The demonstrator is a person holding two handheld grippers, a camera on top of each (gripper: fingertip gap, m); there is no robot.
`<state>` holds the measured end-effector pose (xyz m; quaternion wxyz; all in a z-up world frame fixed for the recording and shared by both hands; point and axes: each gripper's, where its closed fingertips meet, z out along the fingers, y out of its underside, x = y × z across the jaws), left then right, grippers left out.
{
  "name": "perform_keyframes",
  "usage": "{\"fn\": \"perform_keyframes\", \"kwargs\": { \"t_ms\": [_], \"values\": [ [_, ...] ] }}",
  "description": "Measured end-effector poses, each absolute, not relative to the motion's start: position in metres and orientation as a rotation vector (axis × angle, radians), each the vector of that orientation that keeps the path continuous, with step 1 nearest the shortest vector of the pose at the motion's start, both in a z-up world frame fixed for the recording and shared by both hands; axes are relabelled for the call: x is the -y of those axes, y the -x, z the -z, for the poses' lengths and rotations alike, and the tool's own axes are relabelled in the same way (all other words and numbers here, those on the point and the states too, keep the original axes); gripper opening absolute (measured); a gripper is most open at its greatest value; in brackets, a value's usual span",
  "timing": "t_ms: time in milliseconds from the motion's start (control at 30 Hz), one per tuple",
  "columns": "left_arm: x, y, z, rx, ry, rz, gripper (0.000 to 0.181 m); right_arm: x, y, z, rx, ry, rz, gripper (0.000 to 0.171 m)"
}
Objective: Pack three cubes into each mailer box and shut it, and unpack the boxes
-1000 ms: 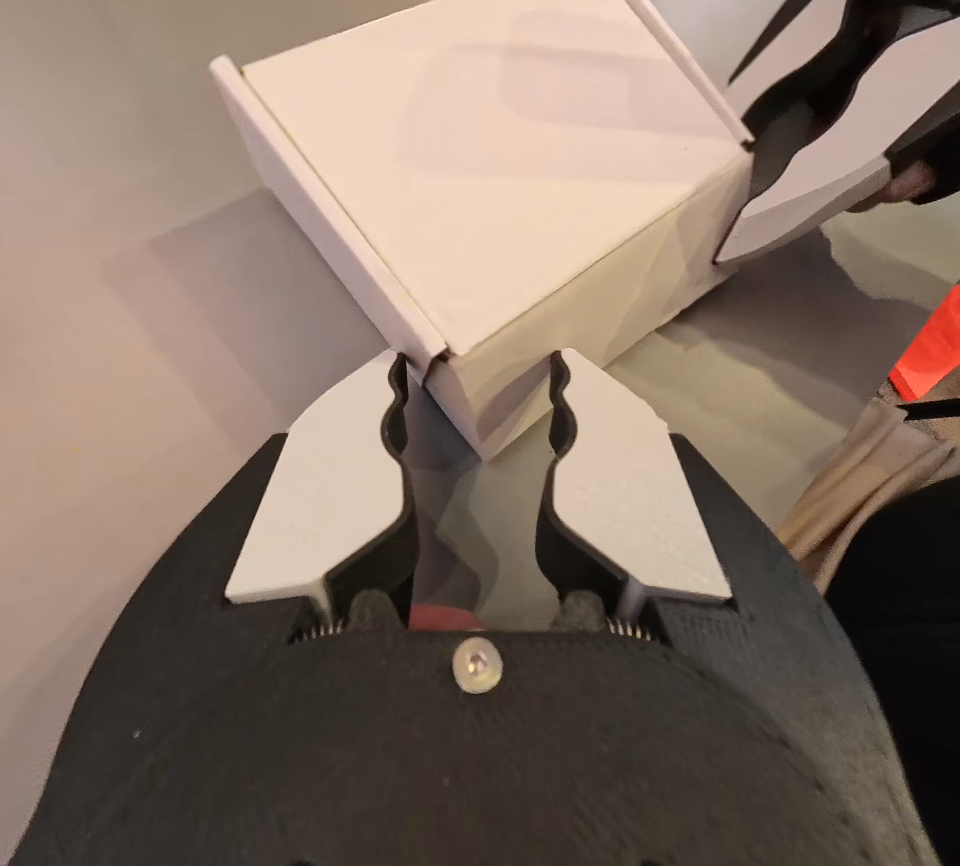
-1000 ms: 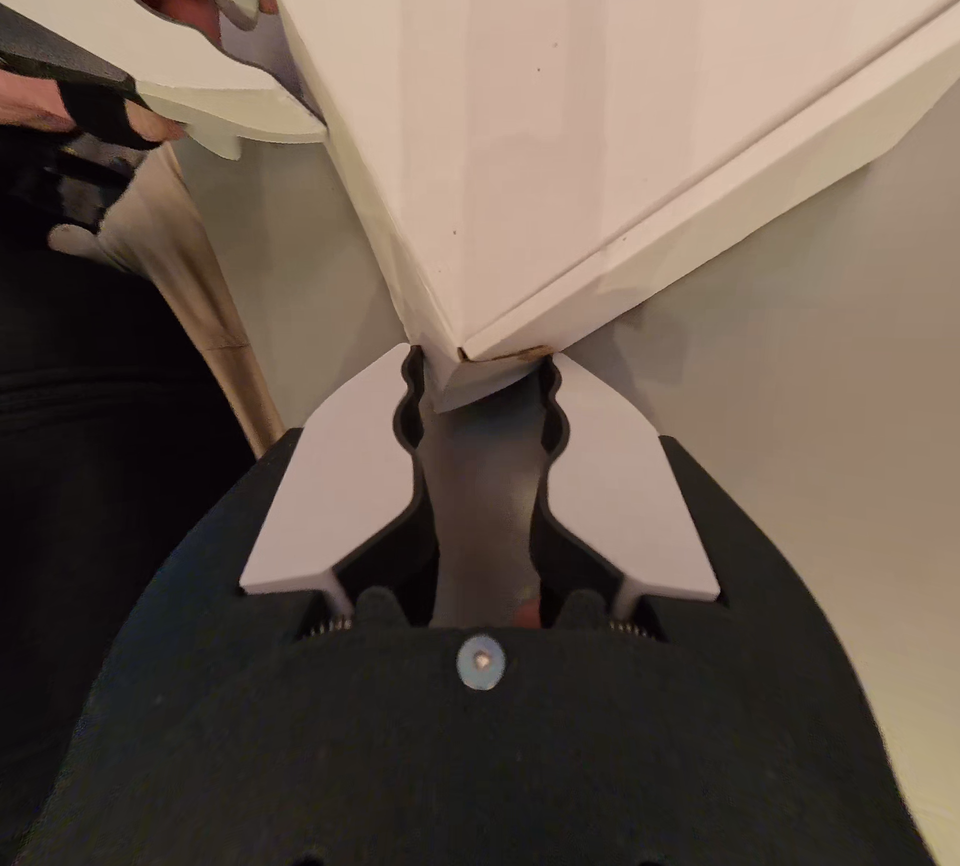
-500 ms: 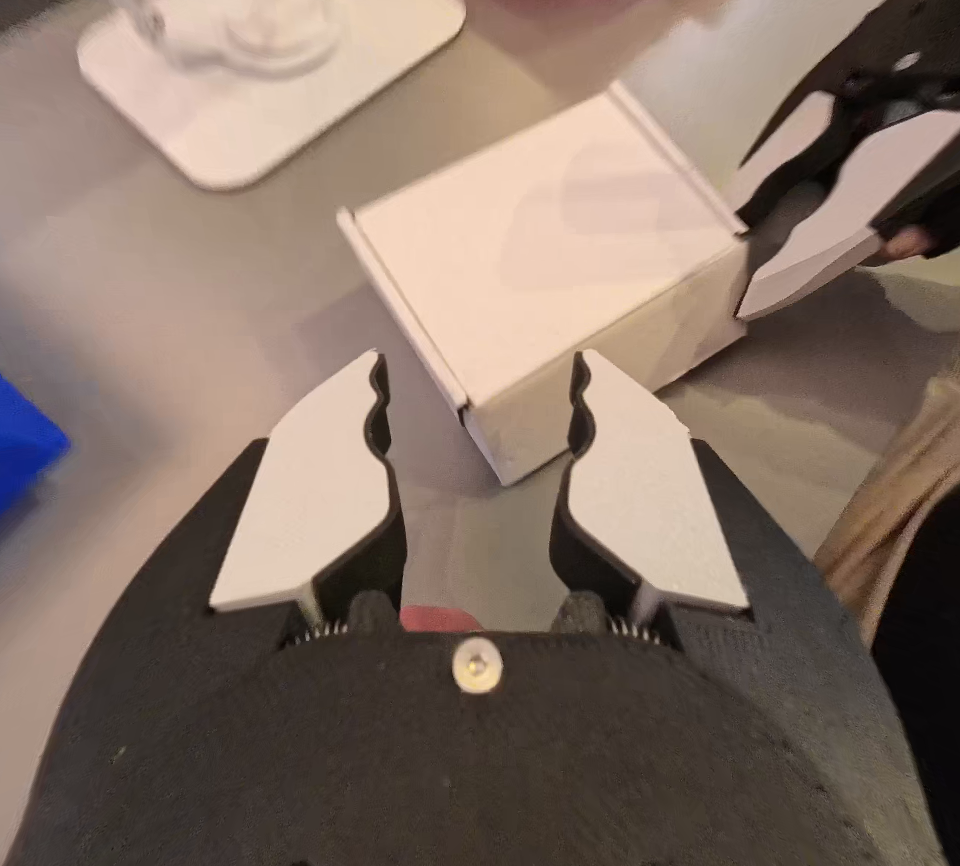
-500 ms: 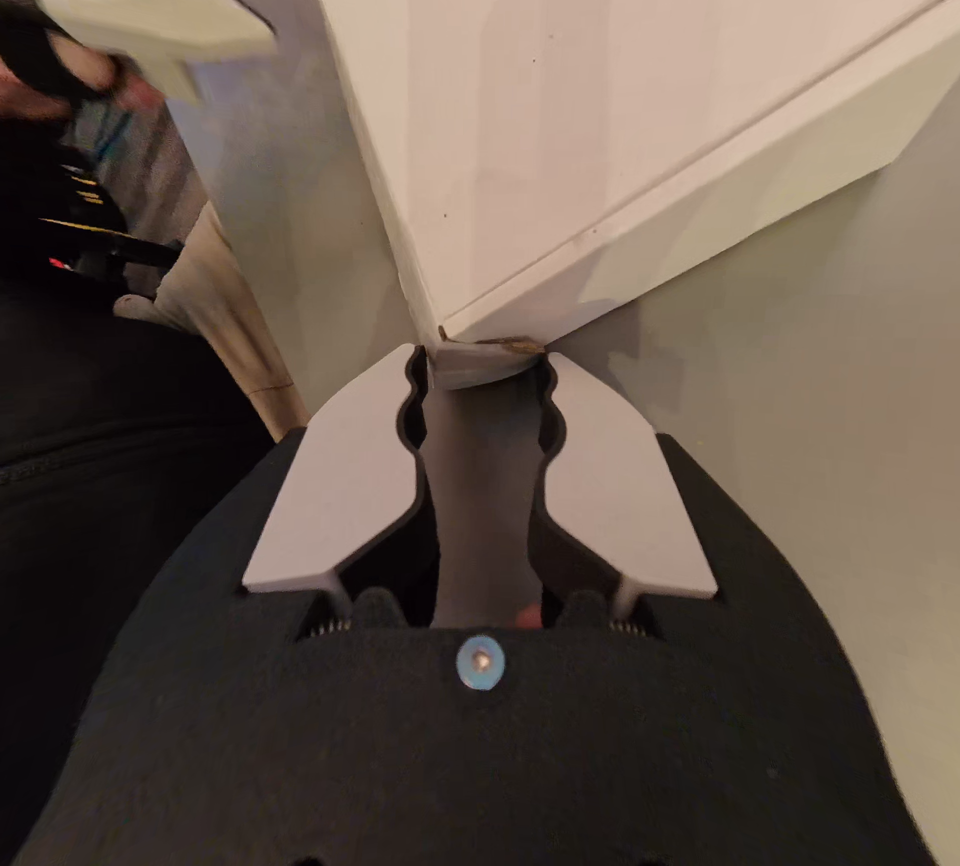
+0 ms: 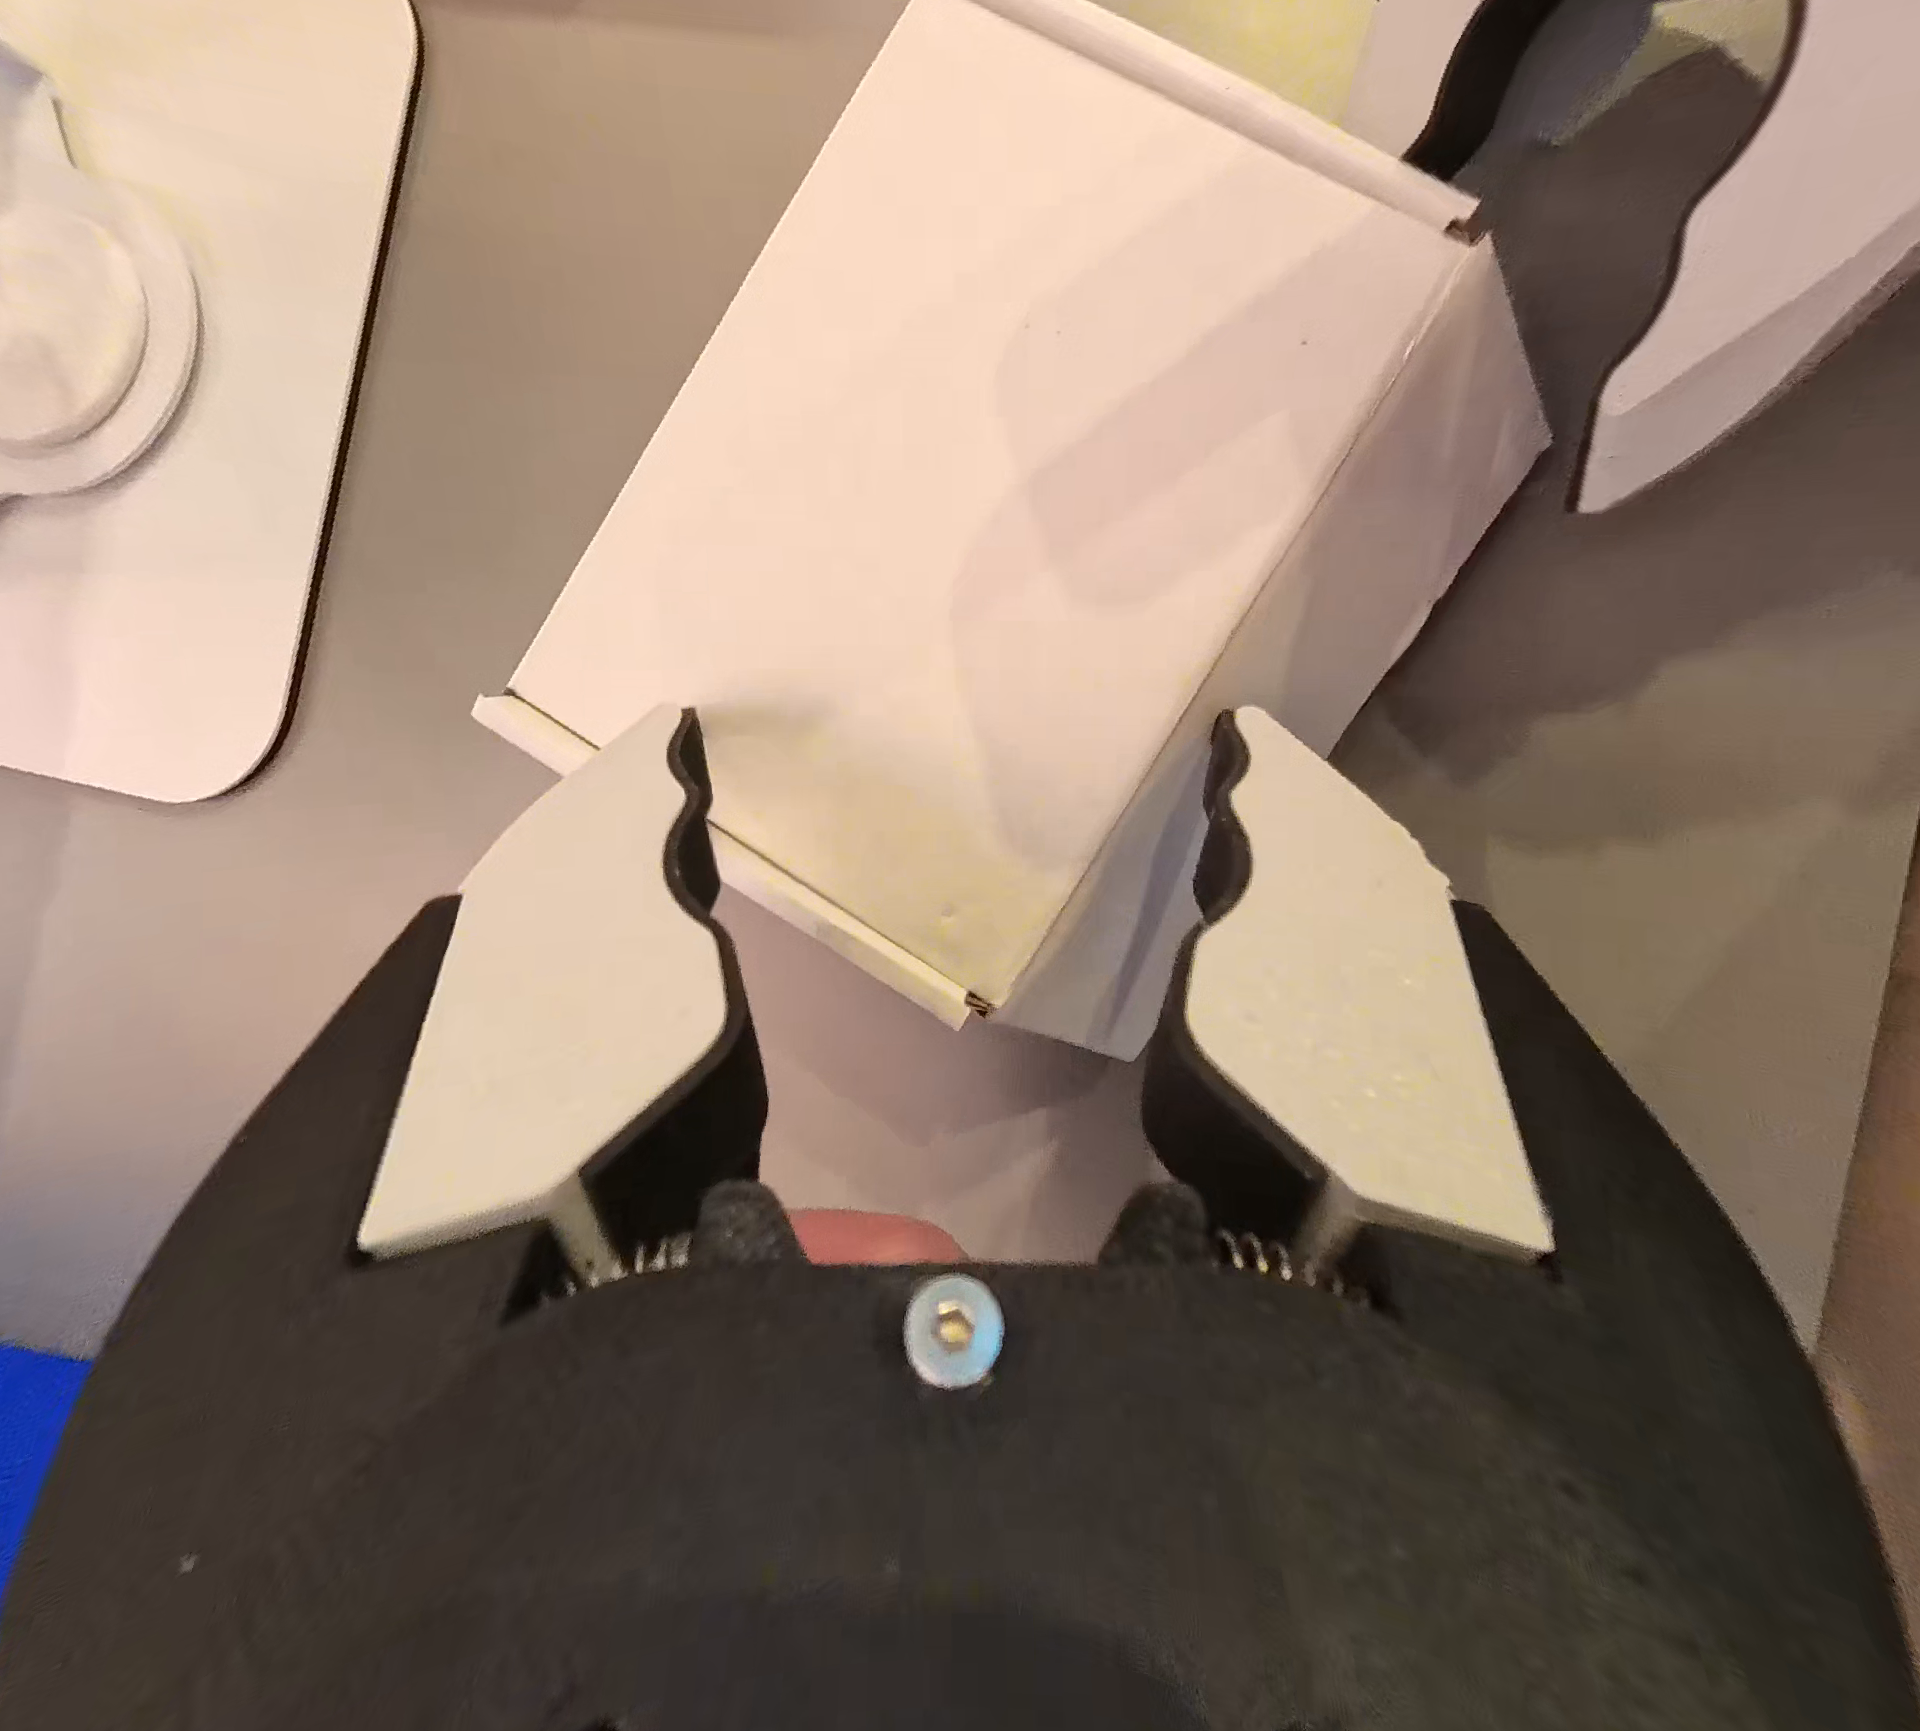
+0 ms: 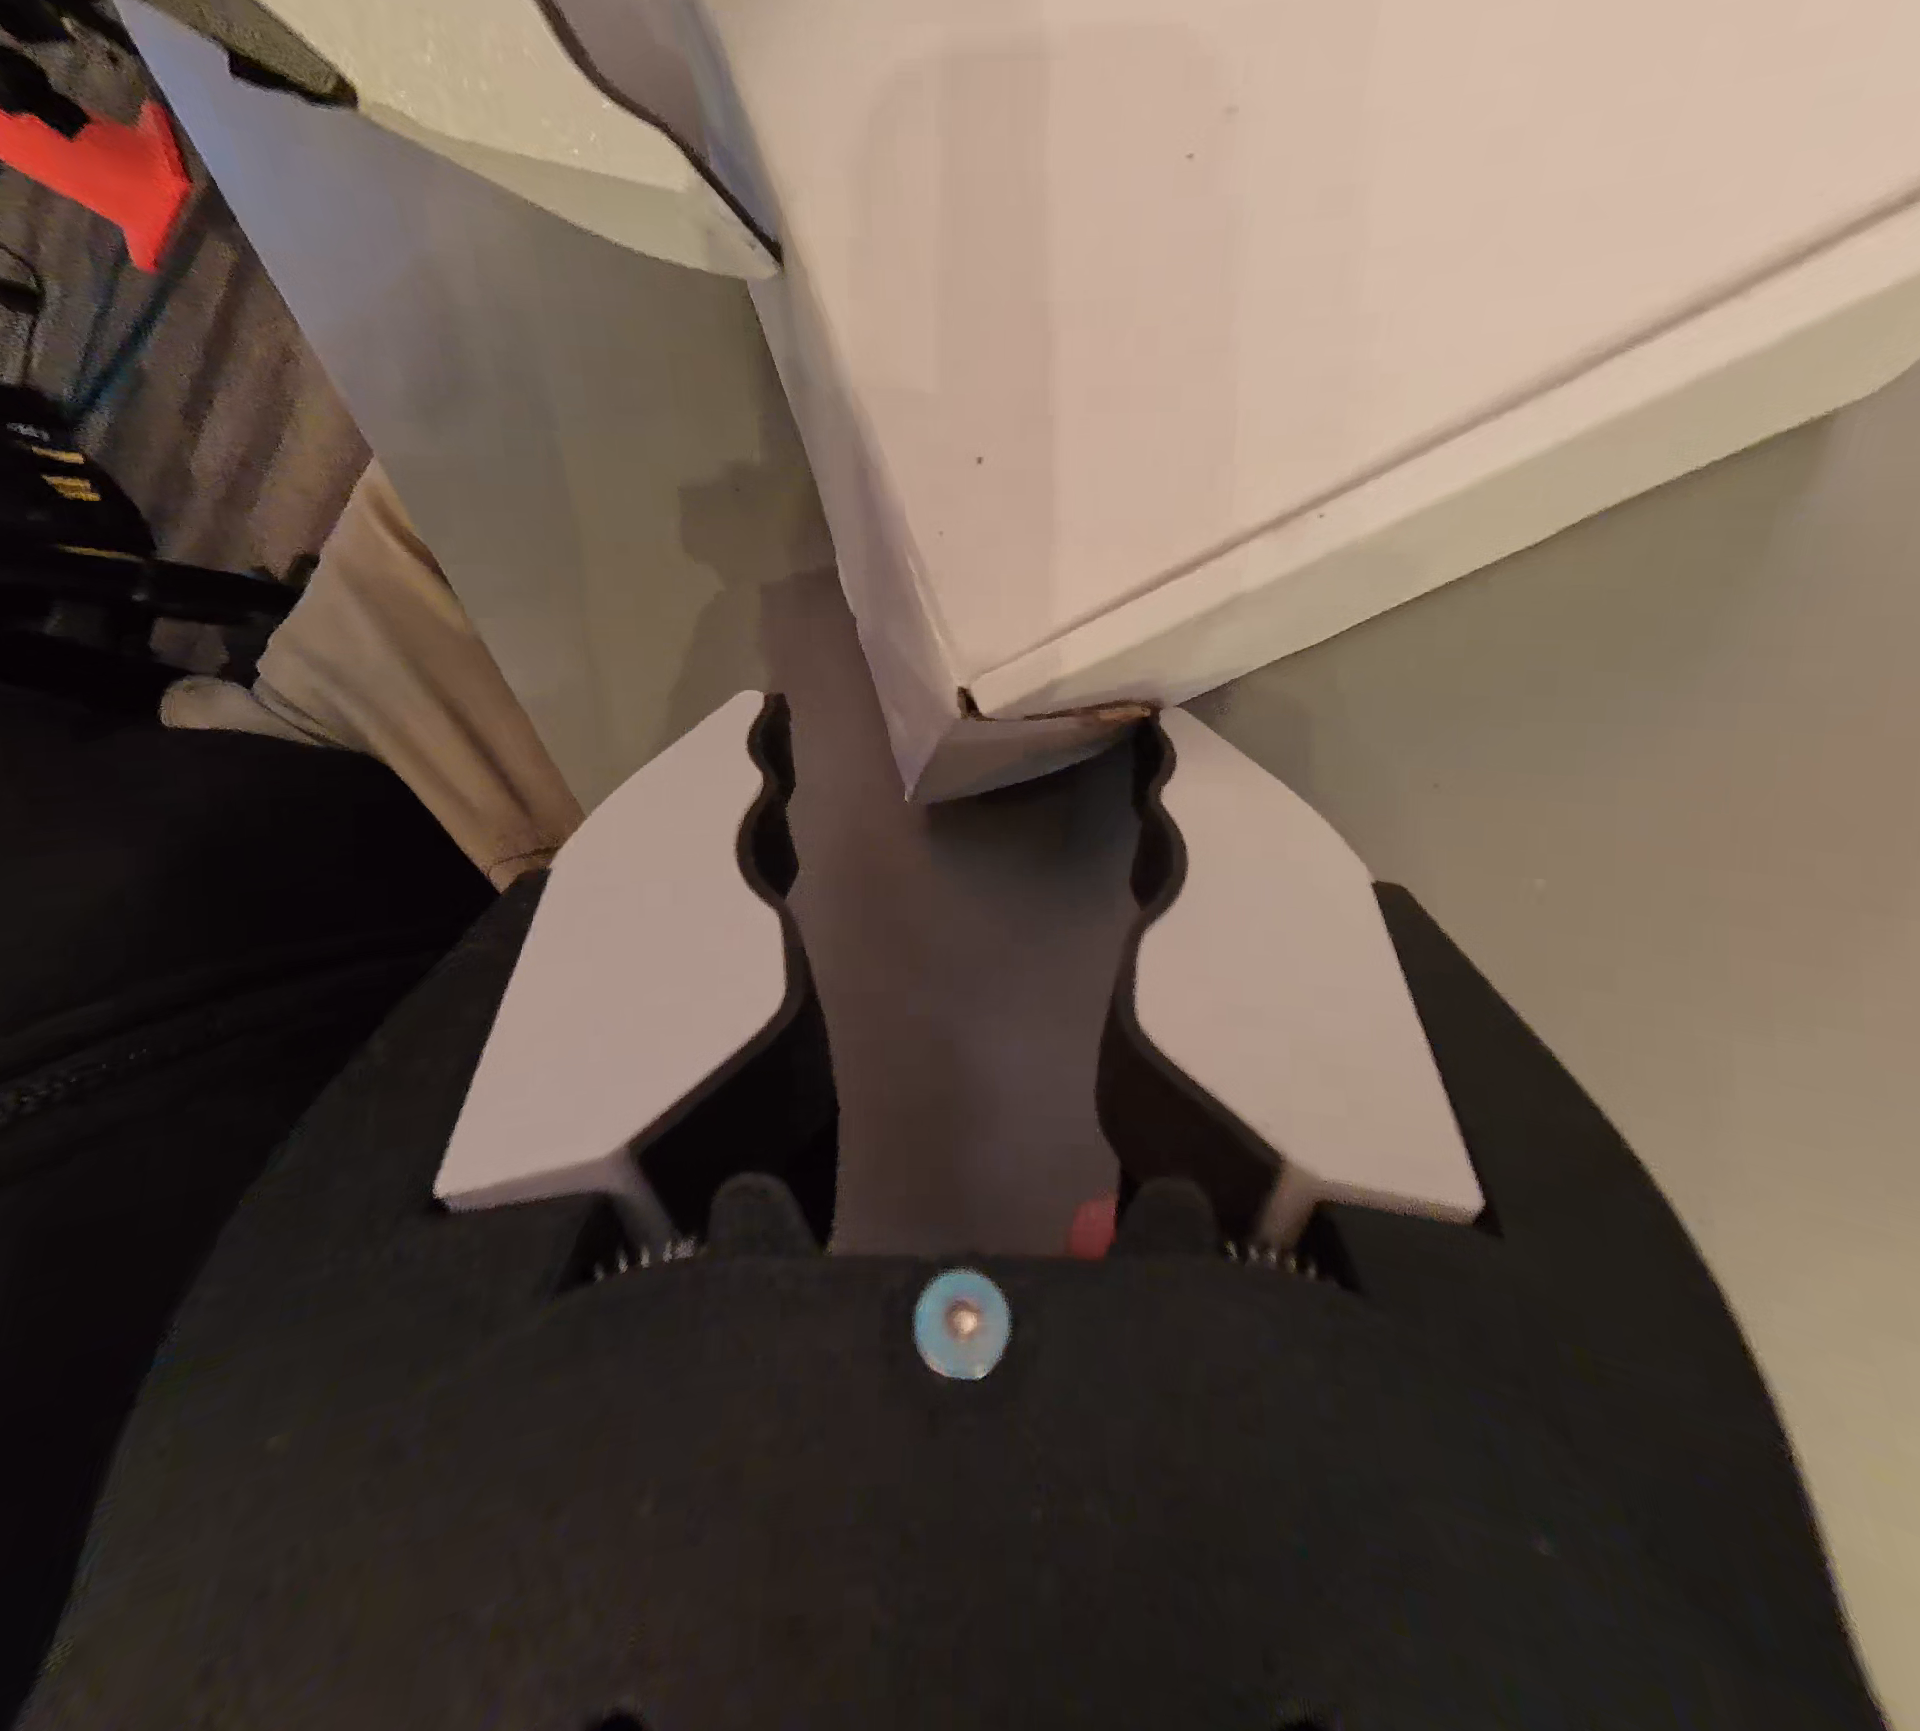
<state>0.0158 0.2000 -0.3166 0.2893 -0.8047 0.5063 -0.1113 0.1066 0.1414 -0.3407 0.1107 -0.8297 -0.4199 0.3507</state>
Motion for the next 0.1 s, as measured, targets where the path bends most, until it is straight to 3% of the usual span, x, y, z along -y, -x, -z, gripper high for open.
{"fn": "perform_keyframes", "kwargs": {
  "t_ms": [33, 100],
  "values": [
    [-0.2003, -0.0161, 0.3169, -1.336, 2.145, 0.302, 0.091, -0.1416, -0.1066, 0.3407, 1.215, 2.439, -1.034, 0.061],
    [-0.2003, -0.0167, 0.3171, -1.308, 2.148, 0.314, 0.091, -0.1414, -0.1069, 0.3407, 1.196, 2.446, -1.033, 0.062]
  ]
}}
